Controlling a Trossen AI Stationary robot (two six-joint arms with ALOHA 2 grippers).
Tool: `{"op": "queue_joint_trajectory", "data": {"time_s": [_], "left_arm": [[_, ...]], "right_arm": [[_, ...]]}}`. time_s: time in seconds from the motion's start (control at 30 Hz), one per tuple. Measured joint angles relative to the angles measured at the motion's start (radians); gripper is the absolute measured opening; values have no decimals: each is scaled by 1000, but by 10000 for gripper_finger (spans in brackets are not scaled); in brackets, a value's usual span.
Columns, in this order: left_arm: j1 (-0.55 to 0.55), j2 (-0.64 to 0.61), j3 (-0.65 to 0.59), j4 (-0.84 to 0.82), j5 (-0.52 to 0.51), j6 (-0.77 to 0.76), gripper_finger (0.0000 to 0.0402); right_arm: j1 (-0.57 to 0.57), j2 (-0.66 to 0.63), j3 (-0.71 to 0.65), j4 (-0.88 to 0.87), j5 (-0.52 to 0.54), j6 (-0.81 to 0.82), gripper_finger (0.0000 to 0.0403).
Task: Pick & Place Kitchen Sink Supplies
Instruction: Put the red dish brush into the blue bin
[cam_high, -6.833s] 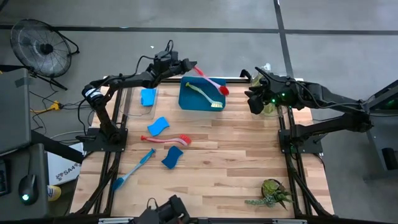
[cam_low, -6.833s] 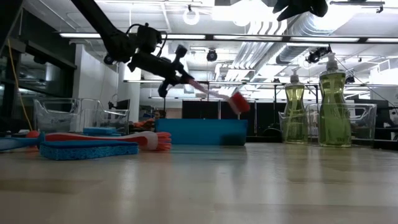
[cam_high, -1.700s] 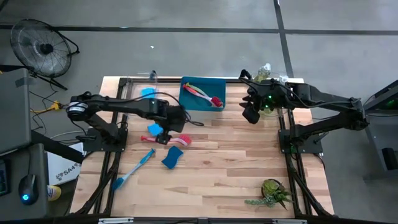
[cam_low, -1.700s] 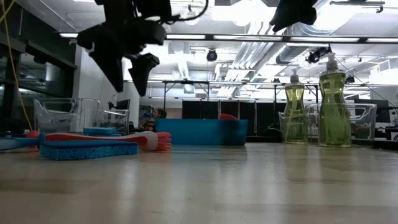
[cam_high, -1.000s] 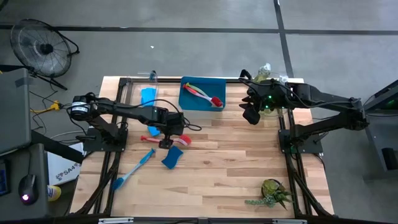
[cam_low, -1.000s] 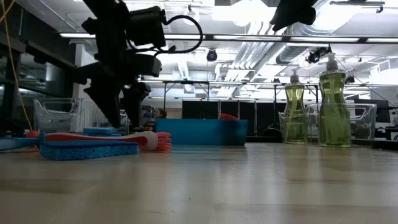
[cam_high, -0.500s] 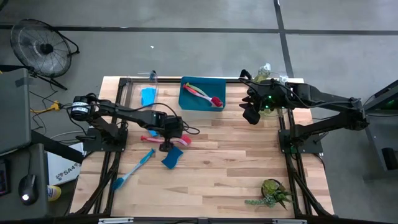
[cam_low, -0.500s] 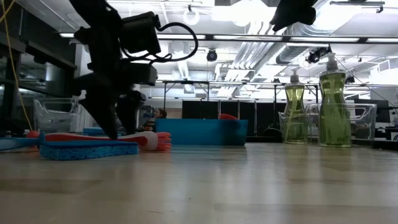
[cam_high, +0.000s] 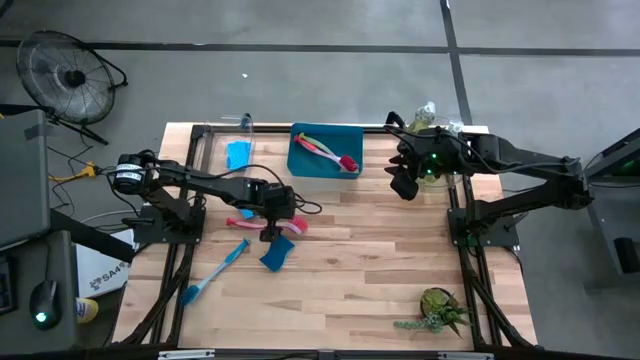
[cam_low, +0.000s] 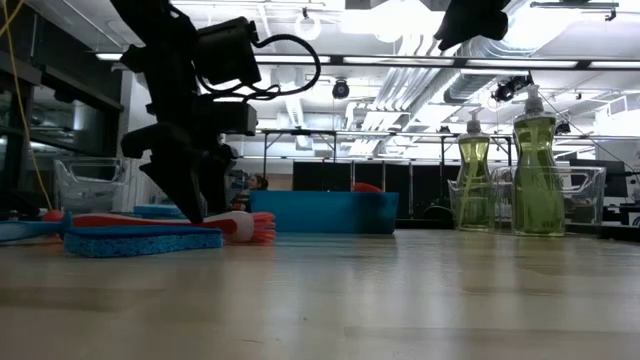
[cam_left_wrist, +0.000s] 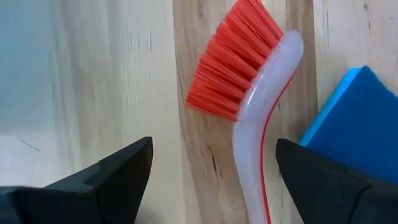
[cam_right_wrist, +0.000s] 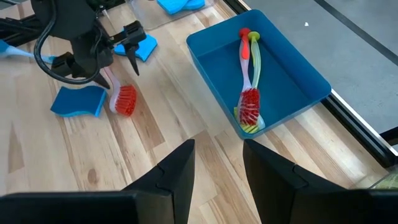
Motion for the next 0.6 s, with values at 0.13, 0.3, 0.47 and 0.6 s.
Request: {"op": "queue_joint_trajectory", "data": {"time_s": [0.13, 0.3, 0.47, 0.6], "left_arm": [[0, 22, 1, 8, -6, 0, 335], [-6, 65, 0, 16, 6, 1, 335], [-7, 73, 0, 36, 11, 2, 326], [-7, 72, 0, 34, 22, 2, 288]], "right_arm": [[0, 0, 0, 0, 0, 0, 130], [0, 0, 0, -4, -5, 0, 130], [0, 0, 0, -13, -8, 8, 130], [0, 0, 0, -14, -8, 18, 130]]}}
